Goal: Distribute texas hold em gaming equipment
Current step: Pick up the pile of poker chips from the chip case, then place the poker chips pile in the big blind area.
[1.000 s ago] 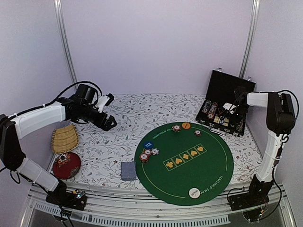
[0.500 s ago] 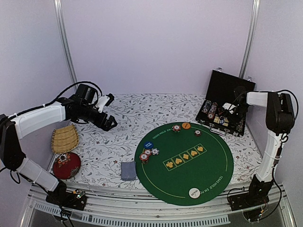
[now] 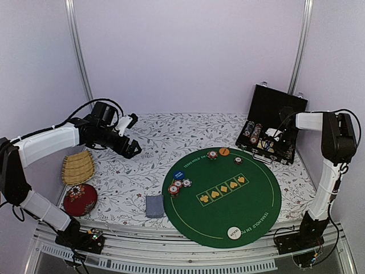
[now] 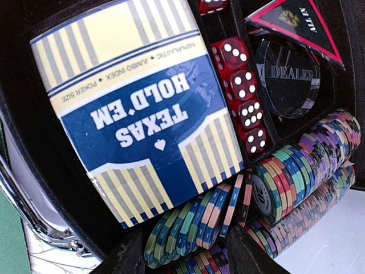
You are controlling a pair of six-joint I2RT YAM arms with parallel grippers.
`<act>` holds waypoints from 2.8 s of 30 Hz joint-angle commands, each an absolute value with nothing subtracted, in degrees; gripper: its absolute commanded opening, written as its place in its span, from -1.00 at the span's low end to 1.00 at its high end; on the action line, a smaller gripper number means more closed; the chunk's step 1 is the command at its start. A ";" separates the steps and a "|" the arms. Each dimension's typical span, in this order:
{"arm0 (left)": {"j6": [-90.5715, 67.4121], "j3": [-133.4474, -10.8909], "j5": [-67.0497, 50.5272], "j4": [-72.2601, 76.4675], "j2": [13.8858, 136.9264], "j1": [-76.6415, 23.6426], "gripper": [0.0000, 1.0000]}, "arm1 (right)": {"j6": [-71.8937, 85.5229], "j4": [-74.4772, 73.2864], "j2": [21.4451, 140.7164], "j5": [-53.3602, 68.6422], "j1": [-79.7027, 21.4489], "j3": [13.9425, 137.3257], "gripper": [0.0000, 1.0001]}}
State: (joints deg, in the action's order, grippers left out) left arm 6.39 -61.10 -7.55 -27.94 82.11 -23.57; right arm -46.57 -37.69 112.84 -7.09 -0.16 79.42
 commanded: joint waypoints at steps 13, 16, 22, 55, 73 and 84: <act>6.33 -60.73 -8.67 -28.19 82.87 -22.90 0.96 | -46.15 -36.84 116.23 -4.88 0.58 78.72 -0.01; 6.41 -60.74 -8.58 -28.21 82.86 -22.90 0.95 | -46.33 -37.16 117.41 -2.68 0.56 79.51 -0.30; 6.41 -60.88 -8.69 -28.28 82.97 -22.90 0.95 | -43.53 -38.31 117.29 -3.84 0.62 81.89 -0.95; 6.18 -61.00 -10.98 -27.73 80.47 -22.87 0.95 | 10.88 -23.75 109.29 42.58 -21.46 74.56 -0.96; 6.11 -60.91 -10.97 -27.73 80.41 -22.89 0.95 | 10.74 -22.73 118.92 38.29 -21.26 76.93 -0.95; 6.15 -60.91 -11.01 -27.69 80.29 -22.87 0.95 | 10.77 -23.76 120.78 34.32 -20.02 78.12 -0.43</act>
